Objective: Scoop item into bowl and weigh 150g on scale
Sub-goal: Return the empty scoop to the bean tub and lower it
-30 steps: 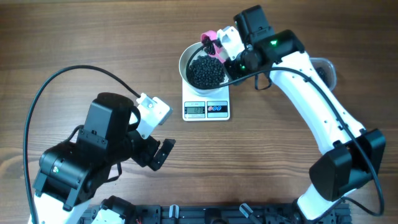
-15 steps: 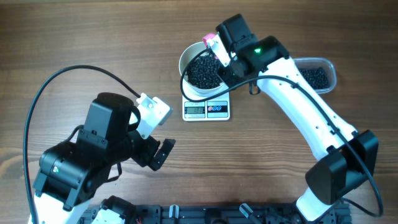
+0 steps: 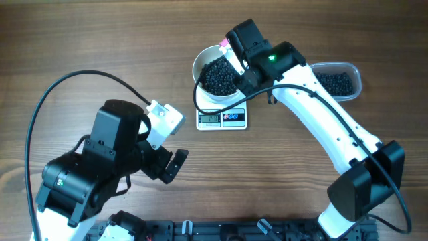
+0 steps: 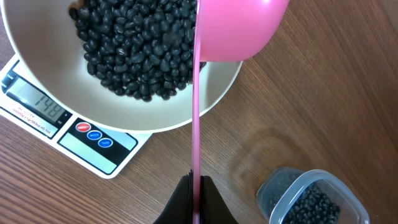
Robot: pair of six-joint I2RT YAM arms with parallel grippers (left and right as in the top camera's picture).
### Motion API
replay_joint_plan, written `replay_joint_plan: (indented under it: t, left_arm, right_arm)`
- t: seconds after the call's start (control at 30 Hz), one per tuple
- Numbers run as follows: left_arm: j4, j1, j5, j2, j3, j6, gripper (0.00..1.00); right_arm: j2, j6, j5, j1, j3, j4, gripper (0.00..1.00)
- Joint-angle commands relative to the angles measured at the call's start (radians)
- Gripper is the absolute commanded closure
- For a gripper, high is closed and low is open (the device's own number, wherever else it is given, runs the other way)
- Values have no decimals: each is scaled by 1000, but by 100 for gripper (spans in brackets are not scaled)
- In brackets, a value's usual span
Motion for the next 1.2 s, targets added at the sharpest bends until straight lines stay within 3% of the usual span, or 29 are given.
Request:
replay_joint_plan:
  t: [0.0,0.33,0.77,0.93,1.17]
  left_arm:
    - [3,5,-2,-5,10,12,0]
    - [3,5,-2,-5,10,12,0]
    - [3,5,-2,-5,10,12,0]
    - [3,5,-2,-5,10,12,0]
    - [3,5,-2,-5,10,12,0]
  right_arm:
    - [-11,-9,25,2,21,3,96]
    - [-26,28,-166,1,32,2,96]
    - [-28,416,-323,-124,214,-14,96]
    - [-28,524,-337,-238,220,-142,96]
    - [-28,505,-321,-448,220,-369,96]
